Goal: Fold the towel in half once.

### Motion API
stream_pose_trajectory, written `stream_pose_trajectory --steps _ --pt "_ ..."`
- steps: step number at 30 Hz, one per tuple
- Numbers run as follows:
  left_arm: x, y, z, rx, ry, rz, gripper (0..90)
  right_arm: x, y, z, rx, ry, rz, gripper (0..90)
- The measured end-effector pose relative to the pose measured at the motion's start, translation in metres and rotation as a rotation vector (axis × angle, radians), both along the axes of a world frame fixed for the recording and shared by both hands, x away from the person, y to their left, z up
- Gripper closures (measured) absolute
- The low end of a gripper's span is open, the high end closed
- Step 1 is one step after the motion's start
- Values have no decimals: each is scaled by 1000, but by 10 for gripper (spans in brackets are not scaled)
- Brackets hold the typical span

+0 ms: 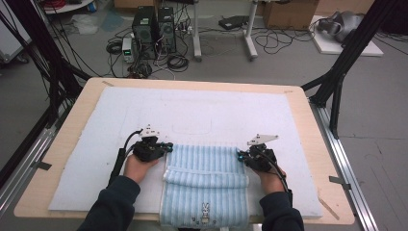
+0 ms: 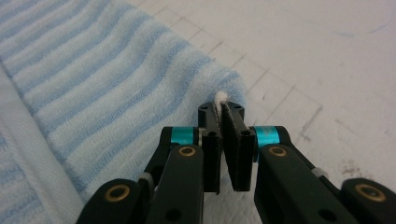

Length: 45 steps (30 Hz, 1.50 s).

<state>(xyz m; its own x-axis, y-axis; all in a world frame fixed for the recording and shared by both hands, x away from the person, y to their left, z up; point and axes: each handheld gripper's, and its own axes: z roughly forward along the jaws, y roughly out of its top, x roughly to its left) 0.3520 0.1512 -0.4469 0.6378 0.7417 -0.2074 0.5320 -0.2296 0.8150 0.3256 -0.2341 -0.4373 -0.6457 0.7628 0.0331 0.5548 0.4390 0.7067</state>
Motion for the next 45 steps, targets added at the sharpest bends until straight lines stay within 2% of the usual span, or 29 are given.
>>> stream_pose_trajectory --steps 10,13,16,18,19,24,26,28,30,34,38,43,45 --pt "24 0 12 -62 -21 50 873 18 -2 4 32 -37 -48 856" --pt "32 1 10 -68 -11 64 873 26 -2 8 37 -41 -65 856" --pt "40 1 13 -81 -23 79 873 36 2 12 19 -55 -73 856" --pt "46 4 15 -110 -31 93 873 43 3 15 17 -65 -86 856" --pt "49 4 15 -100 -21 88 873 47 3 16 22 -63 -91 855" --pt "59 3 18 -95 -38 91 872 59 7 15 14 -67 -105 855" --pt "62 4 18 -116 -57 101 873 63 6 13 15 -66 -111 855" --pt "66 4 16 -93 -42 96 873 67 7 13 18 -67 -119 855" --pt "70 4 17 -90 -44 100 873 71 9 13 9 -76 -120 855" --pt "76 4 21 -99 -69 99 872 77 10 14 4 -82 -132 855" --pt "80 7 15 -93 -50 109 872 82 13 14 11 -79 -139 853" --pt "81 6 12 -90 -44 100 868 87 17 10 -11 -67 -147 836" --pt "80 6 12 -98 -34 98 856 88 18 8 -18 -60 -153 804"
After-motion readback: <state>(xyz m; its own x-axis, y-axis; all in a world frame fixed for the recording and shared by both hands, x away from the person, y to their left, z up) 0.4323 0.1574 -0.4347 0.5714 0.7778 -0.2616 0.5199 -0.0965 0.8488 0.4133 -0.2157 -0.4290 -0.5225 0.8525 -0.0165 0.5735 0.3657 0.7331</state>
